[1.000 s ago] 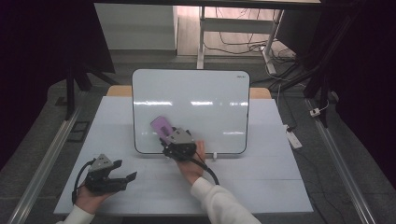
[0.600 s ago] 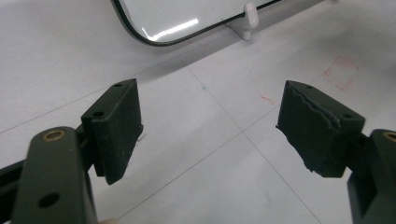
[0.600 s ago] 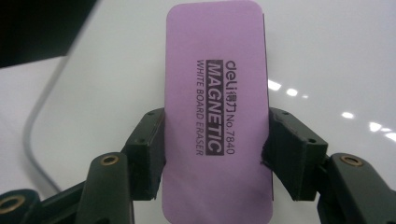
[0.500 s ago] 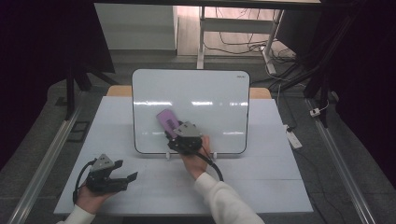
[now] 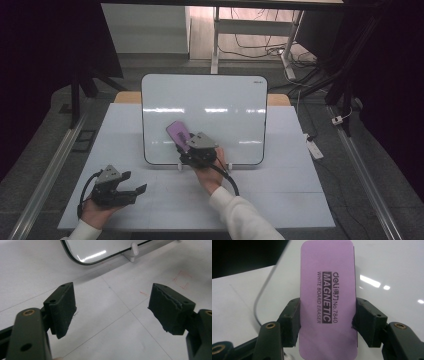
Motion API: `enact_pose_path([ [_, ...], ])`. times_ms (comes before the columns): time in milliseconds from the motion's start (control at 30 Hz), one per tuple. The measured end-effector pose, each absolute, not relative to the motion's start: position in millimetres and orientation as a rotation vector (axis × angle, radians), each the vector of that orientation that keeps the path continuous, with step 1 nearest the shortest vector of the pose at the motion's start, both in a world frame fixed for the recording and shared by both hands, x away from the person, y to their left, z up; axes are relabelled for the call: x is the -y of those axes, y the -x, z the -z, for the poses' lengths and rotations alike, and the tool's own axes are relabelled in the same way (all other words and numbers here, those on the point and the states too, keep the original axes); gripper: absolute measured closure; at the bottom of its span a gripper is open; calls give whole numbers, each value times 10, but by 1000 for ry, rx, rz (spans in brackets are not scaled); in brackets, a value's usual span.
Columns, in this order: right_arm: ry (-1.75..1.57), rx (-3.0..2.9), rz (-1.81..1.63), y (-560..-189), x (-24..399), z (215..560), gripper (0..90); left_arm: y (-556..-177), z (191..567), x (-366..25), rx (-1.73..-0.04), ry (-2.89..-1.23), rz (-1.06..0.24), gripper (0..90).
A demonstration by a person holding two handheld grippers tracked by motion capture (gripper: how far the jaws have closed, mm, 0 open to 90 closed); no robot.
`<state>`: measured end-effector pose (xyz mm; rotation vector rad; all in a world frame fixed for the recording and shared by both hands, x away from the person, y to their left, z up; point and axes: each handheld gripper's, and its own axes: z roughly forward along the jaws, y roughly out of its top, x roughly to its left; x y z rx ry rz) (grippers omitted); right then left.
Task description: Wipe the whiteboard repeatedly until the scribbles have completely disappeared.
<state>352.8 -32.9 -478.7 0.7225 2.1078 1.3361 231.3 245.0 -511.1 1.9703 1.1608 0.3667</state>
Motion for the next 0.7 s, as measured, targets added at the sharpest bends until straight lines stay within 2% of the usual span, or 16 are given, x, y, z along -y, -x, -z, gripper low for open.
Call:
enact_pose_path([
  [300,-816,-2108,-1441,-3412,852,4712,408,-2322,5109,-2409,-1159,-1979,-367,221],
  [700,-766,-2123,-1486,-3187,1002,4751,408,-2337,5096,-2395,-1158,-1970,-367,219],
])
